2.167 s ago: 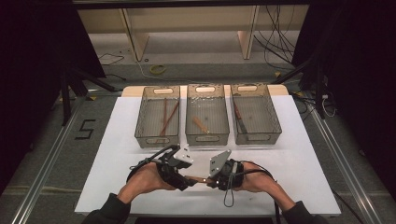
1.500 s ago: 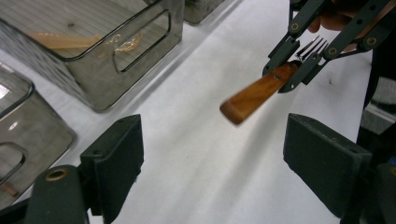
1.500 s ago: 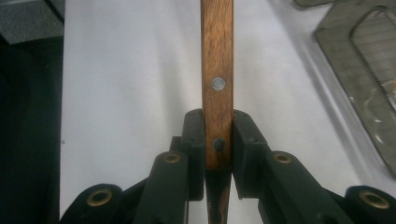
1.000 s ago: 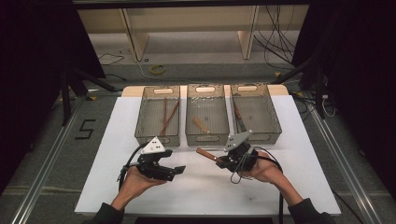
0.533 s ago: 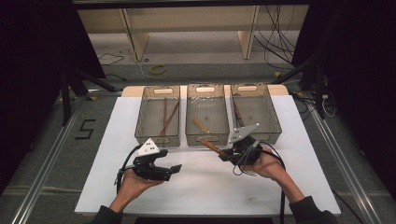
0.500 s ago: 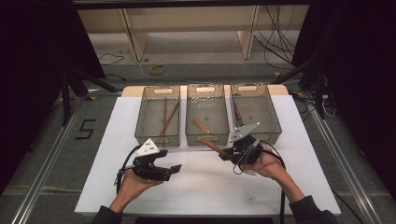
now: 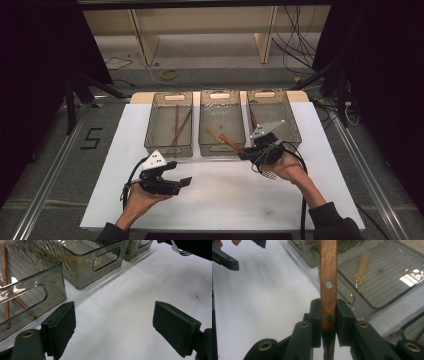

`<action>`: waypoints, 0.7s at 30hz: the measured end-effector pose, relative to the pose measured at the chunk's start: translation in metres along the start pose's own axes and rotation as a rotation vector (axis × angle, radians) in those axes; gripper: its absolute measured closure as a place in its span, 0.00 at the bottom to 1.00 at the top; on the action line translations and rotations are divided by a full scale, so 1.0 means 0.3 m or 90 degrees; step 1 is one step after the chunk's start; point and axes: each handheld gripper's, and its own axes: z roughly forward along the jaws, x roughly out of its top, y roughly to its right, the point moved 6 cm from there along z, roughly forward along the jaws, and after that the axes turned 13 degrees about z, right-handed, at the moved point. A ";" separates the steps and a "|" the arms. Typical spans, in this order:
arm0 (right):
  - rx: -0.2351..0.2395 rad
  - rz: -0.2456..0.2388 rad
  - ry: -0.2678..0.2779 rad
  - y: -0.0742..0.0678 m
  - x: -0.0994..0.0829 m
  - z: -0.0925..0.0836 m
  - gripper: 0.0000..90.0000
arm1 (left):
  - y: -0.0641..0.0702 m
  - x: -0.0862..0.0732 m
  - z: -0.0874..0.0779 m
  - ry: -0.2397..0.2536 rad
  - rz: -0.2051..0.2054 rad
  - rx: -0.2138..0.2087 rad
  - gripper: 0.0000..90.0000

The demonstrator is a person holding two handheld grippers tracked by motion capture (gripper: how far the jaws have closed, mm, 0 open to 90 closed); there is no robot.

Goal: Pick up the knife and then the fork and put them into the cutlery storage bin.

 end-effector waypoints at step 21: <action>-0.071 0.090 0.043 0.178 0.123 -0.052 0.86 | 0.016 -0.027 -0.006 0.010 0.013 -0.013 0.21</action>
